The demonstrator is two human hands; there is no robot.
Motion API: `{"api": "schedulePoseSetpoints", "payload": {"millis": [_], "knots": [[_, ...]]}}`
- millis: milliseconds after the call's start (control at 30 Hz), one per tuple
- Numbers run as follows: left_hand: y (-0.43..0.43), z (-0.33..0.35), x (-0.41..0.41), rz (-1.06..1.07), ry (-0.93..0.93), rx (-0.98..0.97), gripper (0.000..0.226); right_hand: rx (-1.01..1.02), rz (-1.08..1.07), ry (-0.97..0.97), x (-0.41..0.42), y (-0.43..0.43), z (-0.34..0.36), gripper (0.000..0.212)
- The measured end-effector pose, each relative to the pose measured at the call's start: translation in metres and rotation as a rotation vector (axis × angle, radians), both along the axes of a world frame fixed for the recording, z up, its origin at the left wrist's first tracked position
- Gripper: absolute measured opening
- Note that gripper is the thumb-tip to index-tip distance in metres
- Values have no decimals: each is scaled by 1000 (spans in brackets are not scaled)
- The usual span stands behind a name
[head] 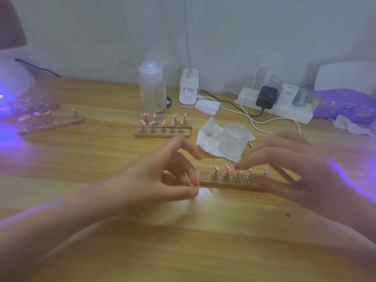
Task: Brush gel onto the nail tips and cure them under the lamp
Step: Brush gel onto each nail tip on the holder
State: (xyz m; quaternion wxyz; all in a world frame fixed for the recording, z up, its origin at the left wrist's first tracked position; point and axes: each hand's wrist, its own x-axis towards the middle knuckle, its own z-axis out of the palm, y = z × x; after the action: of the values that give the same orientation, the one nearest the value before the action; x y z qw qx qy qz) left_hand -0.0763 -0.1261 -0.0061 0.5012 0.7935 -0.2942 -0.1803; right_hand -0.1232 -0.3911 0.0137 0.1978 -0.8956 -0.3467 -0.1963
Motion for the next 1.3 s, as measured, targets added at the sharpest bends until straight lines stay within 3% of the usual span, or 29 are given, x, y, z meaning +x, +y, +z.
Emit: {"api": "schedulePoseSetpoints", "payload": {"millis": [233, 433, 733, 900, 1067, 1300], "knots": [[-20, 3, -3, -34, 555, -355, 42, 98, 40, -52, 12, 35, -10, 18], [-31, -3, 5, 123, 749, -588, 44, 158, -64, -38, 25, 37, -6, 10], [-34, -7, 12, 244, 480, -623, 35, 143, -128, 11, 30, 39, 11, 10], [-35, -4, 16, 263, 287, -571, 46, 292, -111, 184, 32, 36, 17, 14], [-34, -2, 19, 227, 142, -547, 41, 332, -90, 303, 30, 34, 18, 16], [-34, 0, 26, 173, 68, -414, 46, 233, -181, 150, 26, 32, 13, 11]]}}
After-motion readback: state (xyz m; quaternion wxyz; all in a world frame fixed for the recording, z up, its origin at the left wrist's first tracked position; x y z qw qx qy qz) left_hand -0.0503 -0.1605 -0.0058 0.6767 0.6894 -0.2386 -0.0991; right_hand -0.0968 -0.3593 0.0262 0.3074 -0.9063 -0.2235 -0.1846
